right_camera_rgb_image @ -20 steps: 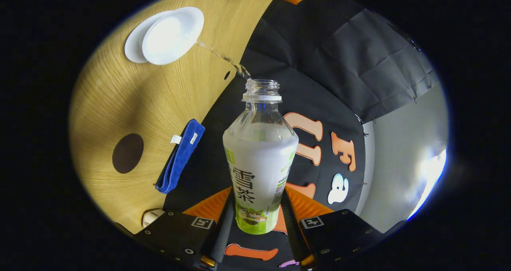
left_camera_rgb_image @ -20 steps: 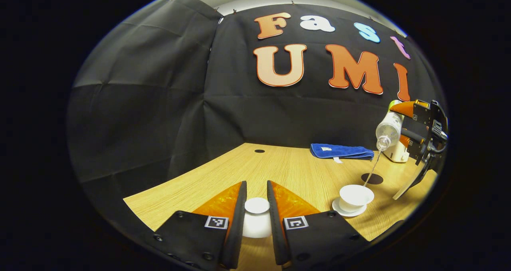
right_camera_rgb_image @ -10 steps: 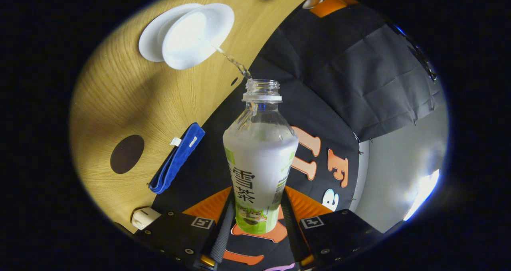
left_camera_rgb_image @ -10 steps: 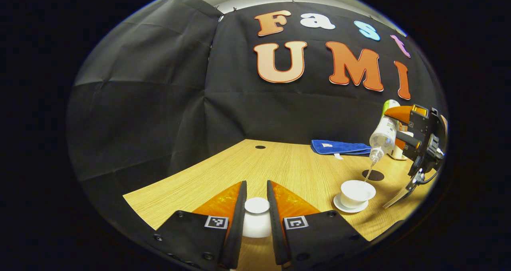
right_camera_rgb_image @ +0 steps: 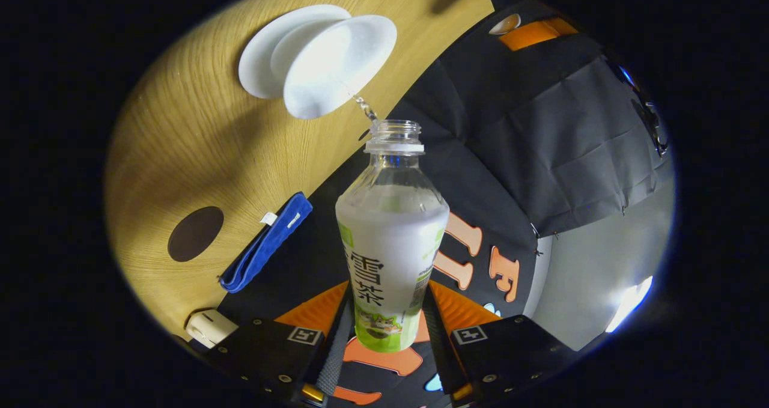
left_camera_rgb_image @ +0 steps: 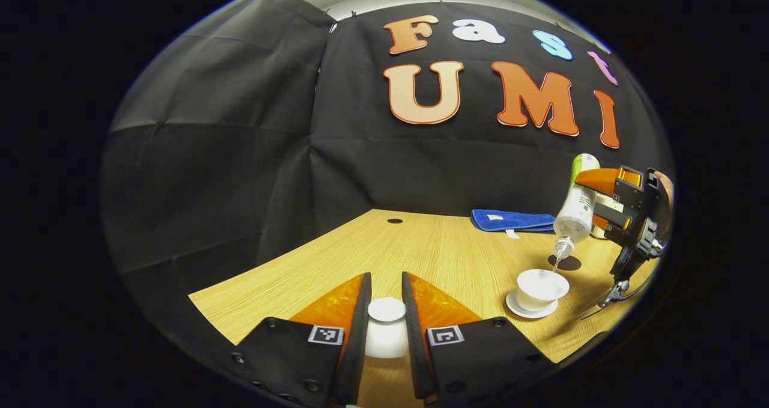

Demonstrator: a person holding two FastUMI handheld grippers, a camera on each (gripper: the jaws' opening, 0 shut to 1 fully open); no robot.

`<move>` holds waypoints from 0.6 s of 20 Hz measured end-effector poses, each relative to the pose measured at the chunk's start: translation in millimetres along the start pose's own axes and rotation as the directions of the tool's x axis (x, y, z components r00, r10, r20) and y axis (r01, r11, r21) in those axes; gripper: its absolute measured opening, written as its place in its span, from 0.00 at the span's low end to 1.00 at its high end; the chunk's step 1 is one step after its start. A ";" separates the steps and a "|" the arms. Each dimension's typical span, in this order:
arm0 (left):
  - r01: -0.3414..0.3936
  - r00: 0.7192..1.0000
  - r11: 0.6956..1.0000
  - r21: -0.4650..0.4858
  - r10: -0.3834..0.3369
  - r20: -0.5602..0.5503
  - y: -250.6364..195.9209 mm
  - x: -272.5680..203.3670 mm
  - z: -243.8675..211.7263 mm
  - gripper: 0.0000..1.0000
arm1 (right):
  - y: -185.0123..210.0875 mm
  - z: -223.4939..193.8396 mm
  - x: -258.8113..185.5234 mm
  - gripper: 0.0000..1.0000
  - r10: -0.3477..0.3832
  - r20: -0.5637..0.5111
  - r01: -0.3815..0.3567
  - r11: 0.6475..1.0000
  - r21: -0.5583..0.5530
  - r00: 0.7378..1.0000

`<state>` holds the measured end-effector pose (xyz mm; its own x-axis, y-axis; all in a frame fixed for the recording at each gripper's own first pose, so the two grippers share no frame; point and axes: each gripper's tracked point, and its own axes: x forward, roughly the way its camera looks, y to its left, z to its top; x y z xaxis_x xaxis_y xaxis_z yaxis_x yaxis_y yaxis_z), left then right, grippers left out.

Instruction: Open the teacup lid with one hand, grasp the water bottle and pour water into the teacup with the other hand; after pouring, place the water bottle on the coaster and then close the teacup lid.

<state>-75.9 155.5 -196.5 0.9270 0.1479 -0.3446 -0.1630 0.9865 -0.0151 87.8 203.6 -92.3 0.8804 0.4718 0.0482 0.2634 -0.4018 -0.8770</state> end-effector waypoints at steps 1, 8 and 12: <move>0.003 1.000 1.000 -0.001 -0.003 0.000 -0.7 -0.7 0.4 0.37 | -2.4 0.7 -0.5 0.64 -0.006 0.003 0.006 1.000 -0.008 1.000; 0.014 1.000 1.000 -0.020 -0.013 0.009 -3.2 -2.4 5.7 0.37 | -1.1 -1.6 2.5 0.62 -0.003 -0.010 0.004 0.997 0.073 1.000; 0.034 0.999 0.999 -0.024 -0.033 0.013 -13.3 -2.7 7.1 0.36 | 16.3 5.6 -2.3 0.65 0.065 -0.011 -0.062 0.980 0.189 0.998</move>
<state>-73.8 142.5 -188.7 0.9362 0.1157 -0.3320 -0.1398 0.9889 -0.0495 87.9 200.4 -109.4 0.9000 0.4359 -0.0040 0.1289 -0.2748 -0.9528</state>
